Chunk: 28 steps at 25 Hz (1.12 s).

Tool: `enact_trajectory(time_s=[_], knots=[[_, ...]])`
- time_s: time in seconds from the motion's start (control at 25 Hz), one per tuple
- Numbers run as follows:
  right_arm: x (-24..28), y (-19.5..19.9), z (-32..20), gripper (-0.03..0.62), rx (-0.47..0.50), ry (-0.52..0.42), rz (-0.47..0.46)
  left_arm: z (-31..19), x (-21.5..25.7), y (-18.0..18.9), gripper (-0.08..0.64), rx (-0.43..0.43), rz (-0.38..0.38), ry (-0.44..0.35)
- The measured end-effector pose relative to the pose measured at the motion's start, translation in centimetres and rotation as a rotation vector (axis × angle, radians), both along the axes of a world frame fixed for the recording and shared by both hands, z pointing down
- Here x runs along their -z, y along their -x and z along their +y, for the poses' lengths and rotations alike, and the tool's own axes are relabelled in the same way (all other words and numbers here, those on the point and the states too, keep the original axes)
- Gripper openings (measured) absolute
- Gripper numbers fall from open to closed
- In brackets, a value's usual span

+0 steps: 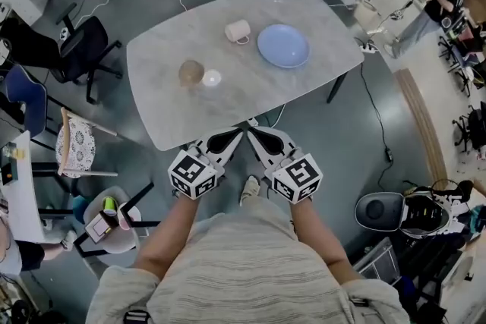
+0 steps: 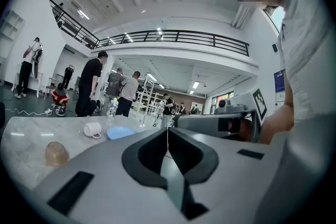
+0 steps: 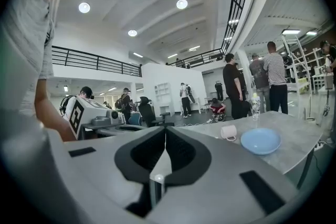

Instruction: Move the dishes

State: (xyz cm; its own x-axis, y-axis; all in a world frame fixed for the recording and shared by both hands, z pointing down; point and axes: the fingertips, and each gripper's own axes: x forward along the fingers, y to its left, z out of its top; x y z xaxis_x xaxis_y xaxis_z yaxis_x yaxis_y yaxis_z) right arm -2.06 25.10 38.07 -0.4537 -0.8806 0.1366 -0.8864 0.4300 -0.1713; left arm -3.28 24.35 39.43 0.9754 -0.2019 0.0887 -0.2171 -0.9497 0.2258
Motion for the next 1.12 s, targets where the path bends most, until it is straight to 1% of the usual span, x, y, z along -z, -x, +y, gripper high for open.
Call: enact_trajectory(time_s=[0.12,0.32,0.64,0.84,1.04,1.12], knots=[[-0.2,-1.6,-1.5,0.018,0.026,0.002,0.011,-1.3,-0.2,-1.6,0.020,0.017,-0.008,-0.008],[-0.9,-3.2,-3.7,0.018,0.085,0.010,0.036,-3.7,-0.8,-3.0,0.020,0.073,-0.002,-0.001],[-2.4,-3.0,-8.8,0.018,0.156,0.033,0.052,-8.5,-2.1,-2.9,0.020,0.143,-0.033,0.011],[-3.2,-2.9,-12.9,0.018,0.174,0.043,0.063,-12.6,-3.2,-2.5,0.021,0.155,-0.062,0.005],[-3.4,-4.5,-17.9,0.018,0.180,0.050,0.066,-17.7,-3.7,-4.2,0.021,0.153,-0.086,-0.009],[-3.6,-4.9,-20.1,0.018,0.181,0.052,0.065,-19.8,-4.2,-4.5,0.021,0.157,-0.108,-0.019]])
